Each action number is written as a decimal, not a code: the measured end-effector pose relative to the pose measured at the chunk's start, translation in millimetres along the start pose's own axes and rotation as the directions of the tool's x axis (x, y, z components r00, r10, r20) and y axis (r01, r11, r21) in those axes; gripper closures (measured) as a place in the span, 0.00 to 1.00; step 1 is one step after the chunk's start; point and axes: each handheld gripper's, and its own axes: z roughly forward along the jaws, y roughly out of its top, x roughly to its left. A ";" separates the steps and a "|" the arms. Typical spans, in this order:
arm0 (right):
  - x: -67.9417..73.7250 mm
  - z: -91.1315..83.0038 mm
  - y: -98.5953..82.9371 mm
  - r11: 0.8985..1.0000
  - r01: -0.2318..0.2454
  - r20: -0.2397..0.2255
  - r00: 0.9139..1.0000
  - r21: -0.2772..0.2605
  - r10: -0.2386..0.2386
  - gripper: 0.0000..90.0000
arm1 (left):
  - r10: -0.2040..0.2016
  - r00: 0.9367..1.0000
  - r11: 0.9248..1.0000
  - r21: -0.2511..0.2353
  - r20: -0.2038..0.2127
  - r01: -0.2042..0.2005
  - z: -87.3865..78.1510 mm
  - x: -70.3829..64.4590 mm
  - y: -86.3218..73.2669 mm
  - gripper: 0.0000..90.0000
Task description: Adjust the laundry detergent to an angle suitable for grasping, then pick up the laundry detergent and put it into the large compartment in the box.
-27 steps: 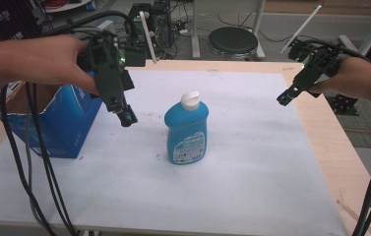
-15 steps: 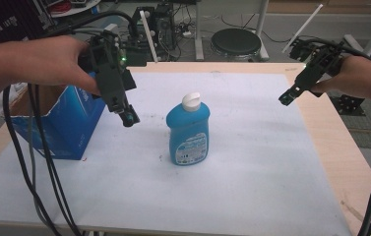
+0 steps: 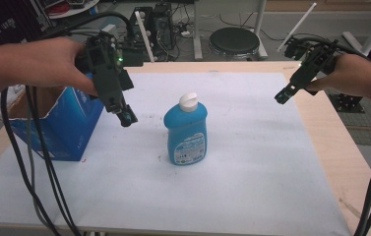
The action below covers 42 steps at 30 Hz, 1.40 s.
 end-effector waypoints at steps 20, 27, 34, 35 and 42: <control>1.0 -3.5 -0.2 1.000 0.005 0.002 1.000 -0.011 -0.005 0.03 | 0.003 1.000 1.000 -0.021 -0.005 -0.003 -1.4 -2.1 2.9 0.02; 0.2 -3.5 -0.5 1.000 0.001 0.004 1.000 -0.011 -0.001 0.03 | 0.014 1.000 1.000 -0.027 0.004 -0.014 -2.5 -7.6 7.9 0.02; 2.1 -3.6 0.9 1.000 0.003 0.005 1.000 -0.010 -0.003 0.03 | 0.004 1.000 1.000 -0.028 -0.006 -0.004 -0.5 -7.5 18.7 0.02; 2.5 -3.6 1.1 1.000 0.004 0.006 1.000 -0.008 -0.004 0.03 | 0.010 1.000 1.000 -0.028 -0.006 -0.011 0.3 -7.8 21.0 0.02; 2.7 -3.7 1.0 1.000 0.008 0.005 1.000 -0.008 -0.008 0.03 | 0.055 0.999 0.998 -0.036 0.002 -0.054 3.2 -10.3 40.9 0.02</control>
